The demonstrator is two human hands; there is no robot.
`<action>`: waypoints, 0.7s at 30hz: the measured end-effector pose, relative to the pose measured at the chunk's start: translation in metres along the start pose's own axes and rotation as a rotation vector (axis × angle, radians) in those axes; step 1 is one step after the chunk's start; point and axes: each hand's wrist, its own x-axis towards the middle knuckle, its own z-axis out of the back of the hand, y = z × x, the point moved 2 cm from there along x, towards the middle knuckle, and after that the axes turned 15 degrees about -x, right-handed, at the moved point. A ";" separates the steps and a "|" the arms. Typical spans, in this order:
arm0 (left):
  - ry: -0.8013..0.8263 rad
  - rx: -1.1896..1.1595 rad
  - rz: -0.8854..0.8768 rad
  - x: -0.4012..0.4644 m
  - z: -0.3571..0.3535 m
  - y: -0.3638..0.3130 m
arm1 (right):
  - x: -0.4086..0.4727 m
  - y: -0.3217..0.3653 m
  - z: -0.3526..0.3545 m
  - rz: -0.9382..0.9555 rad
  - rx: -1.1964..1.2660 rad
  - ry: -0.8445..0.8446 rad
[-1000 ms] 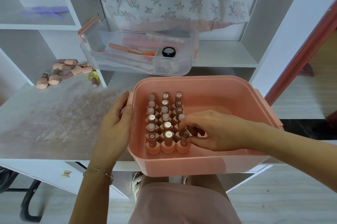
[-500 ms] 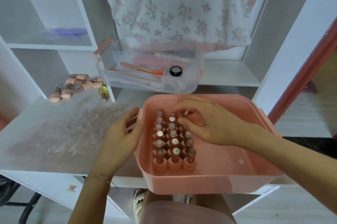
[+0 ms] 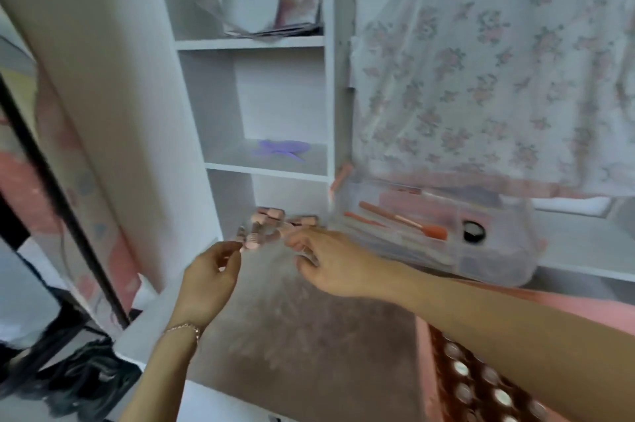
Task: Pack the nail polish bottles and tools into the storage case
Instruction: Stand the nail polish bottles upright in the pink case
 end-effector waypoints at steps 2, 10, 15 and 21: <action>-0.029 0.021 0.052 0.015 0.010 0.027 | 0.030 0.000 -0.029 -0.080 -0.014 0.102; -0.019 0.144 0.191 0.083 -0.001 0.109 | 0.087 -0.025 -0.126 -0.350 -0.374 0.223; -0.072 0.265 0.201 0.127 -0.018 0.124 | 0.110 -0.030 -0.148 -0.505 -0.379 0.194; -0.164 0.451 0.249 0.143 -0.034 0.131 | 0.115 -0.026 -0.156 -0.350 -0.258 0.013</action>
